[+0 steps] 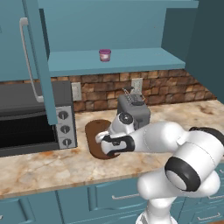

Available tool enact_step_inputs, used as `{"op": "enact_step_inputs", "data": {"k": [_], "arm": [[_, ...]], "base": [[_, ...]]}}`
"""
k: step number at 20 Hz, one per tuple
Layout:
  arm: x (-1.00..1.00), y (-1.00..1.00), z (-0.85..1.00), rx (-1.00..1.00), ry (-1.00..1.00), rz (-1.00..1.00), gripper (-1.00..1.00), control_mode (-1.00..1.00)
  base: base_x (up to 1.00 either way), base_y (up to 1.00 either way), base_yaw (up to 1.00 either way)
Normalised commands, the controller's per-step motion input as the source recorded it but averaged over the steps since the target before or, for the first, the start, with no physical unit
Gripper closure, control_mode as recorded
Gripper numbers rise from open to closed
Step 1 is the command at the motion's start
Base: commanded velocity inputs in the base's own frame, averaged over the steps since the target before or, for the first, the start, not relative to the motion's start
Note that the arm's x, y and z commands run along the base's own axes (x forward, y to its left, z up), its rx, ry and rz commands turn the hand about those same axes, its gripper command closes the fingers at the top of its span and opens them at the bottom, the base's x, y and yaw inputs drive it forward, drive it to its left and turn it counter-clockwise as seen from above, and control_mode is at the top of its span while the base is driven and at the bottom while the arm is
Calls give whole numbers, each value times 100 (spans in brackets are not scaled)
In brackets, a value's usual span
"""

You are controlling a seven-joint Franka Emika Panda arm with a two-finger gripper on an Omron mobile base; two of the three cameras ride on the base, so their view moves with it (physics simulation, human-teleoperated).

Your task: Pick the bread, place it on the cutting board, pick the jam, place it on the counter, and close the cabinet.

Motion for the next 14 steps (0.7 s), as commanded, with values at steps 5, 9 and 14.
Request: {"op": "enact_step_inputs", "data": {"k": [5,9,14], "arm": [[0,4,-11,0,0,1,100,-100],[0,4,-11,0,0,1,100,-100],[0,2,-6,0,0,2,100,-100]], "base": [[0,0,0],[0,0,0],[0,0,0]]}}
